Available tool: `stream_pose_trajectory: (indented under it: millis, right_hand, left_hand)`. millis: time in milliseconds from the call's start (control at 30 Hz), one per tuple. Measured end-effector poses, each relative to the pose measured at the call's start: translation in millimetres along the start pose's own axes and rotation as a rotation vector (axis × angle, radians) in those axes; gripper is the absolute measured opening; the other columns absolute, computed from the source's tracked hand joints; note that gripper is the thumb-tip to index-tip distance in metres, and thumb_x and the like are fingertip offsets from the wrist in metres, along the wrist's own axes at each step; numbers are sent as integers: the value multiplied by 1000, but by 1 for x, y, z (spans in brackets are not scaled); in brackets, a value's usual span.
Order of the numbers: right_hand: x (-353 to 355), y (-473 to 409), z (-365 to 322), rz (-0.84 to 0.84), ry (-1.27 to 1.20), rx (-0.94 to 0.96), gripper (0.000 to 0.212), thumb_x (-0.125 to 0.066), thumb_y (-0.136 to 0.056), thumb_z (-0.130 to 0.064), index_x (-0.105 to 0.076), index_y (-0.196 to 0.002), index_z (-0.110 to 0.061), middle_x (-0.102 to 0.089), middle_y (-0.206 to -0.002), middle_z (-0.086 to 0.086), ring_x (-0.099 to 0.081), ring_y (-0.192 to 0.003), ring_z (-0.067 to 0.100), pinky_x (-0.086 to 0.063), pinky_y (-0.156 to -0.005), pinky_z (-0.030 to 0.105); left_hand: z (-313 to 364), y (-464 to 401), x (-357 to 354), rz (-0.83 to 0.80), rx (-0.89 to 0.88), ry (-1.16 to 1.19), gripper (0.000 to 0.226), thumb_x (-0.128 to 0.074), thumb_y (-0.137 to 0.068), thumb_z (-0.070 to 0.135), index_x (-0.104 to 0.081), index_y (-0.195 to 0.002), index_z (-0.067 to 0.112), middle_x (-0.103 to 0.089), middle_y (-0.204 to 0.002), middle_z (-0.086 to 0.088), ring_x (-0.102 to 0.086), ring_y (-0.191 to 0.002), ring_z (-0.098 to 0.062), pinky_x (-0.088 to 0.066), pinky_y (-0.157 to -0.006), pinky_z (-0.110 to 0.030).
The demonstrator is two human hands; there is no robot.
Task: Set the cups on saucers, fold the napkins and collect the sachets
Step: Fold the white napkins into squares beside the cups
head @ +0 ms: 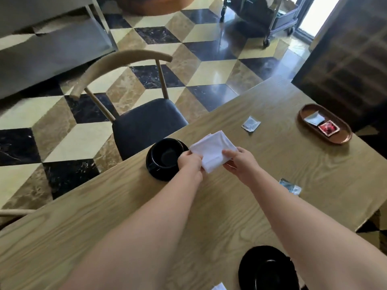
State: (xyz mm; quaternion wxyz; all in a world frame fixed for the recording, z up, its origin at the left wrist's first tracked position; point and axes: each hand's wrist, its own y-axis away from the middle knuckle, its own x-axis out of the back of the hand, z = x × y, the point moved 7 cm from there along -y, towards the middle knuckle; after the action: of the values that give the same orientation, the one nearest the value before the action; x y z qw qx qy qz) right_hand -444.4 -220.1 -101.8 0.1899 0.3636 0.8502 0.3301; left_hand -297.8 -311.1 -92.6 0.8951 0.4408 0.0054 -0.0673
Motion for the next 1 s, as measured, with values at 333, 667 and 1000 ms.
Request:
stream_pose_trajectory:
  millis: [333, 667, 1000]
  right_hand:
    - [-5, -89, -45, 171, 688, 254, 24, -68, -83, -30, -67, -89, -7, -68, -86, 4, -60, -77, 21, -46, -65, 36]
    - [-38, -91, -55, 219, 1325, 648, 66, -63, -91, -45, -43, -149, -20, -43, -150, 10, -37, -137, 31, -40, -103, 44]
    - [-51, -111, -19, -53, 1616, 851, 59, -13, -107, -52, -8, -162, -31, -2, -171, -3, 7, -156, 11, 3, -125, 51]
  left_hand:
    - [41, -52, -48, 169, -160, -386, 49, -49, -90, 3, -43, -137, 15, -52, -136, -8, -57, -110, -28, -52, -92, -38]
    - [33, -47, -74, 95, -833, -1746, 70, -42, -102, 16, -3, -159, 2, 0, -168, -18, 1, -156, -35, -13, -126, -41]
    - [15, -88, -71, 49, -762, -2030, 66, -16, -106, 30, 11, -156, -4, 15, -166, -21, 12, -155, -32, 0, -126, -45]
